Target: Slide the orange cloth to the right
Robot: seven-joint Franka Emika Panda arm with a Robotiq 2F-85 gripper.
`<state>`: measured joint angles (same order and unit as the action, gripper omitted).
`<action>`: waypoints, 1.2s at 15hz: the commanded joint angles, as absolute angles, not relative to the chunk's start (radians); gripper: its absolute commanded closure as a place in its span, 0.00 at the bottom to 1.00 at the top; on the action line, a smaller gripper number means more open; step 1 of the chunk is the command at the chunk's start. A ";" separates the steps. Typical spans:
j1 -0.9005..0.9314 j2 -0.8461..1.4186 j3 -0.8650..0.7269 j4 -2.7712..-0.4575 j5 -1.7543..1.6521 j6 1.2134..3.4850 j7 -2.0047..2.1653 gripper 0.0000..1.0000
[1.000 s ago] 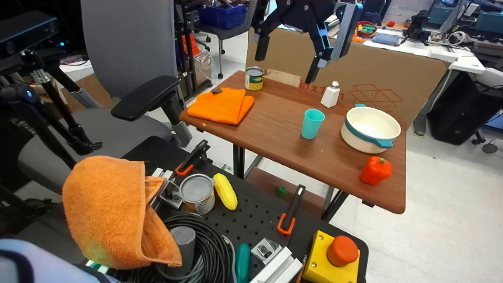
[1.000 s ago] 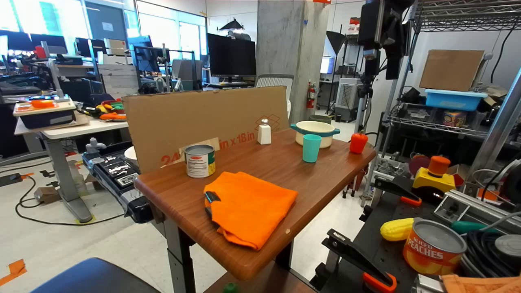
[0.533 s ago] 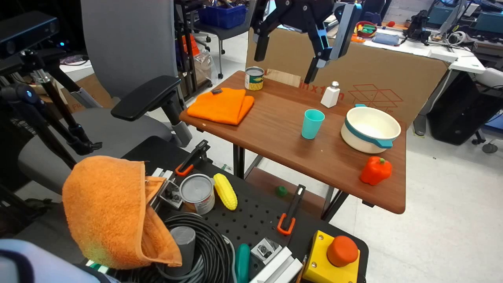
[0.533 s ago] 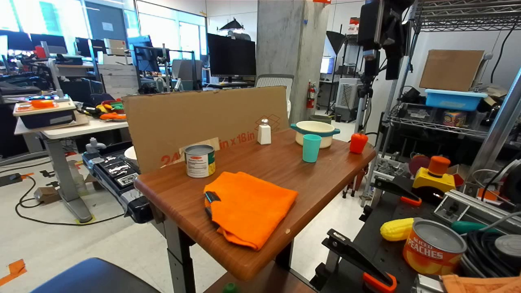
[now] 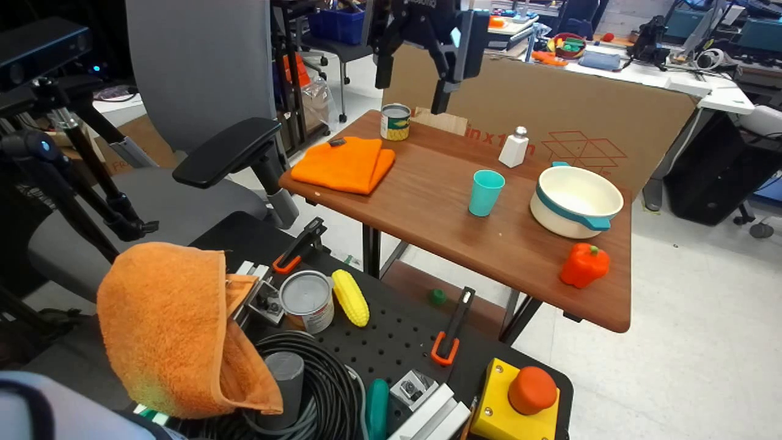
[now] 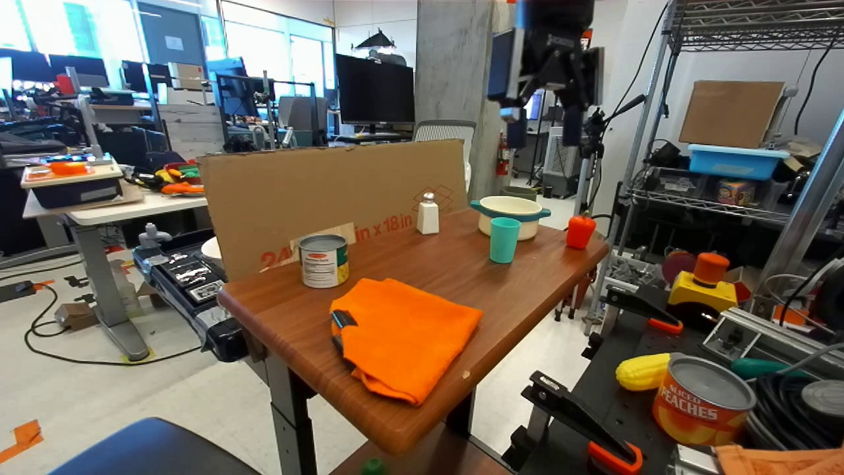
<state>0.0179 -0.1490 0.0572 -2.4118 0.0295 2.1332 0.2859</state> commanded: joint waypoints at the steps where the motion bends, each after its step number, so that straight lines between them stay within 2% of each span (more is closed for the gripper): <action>1: 0.063 0.016 0.118 -2.314 0.014 2.209 0.439 0.00; 10: 0.205 0.259 0.122 -2.228 -0.081 2.332 0.622 0.00; 18: 0.293 0.478 0.086 -2.099 -0.132 2.321 0.708 0.00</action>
<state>0.2514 0.3961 0.1160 -2.1717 -0.1109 2.3194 0.6740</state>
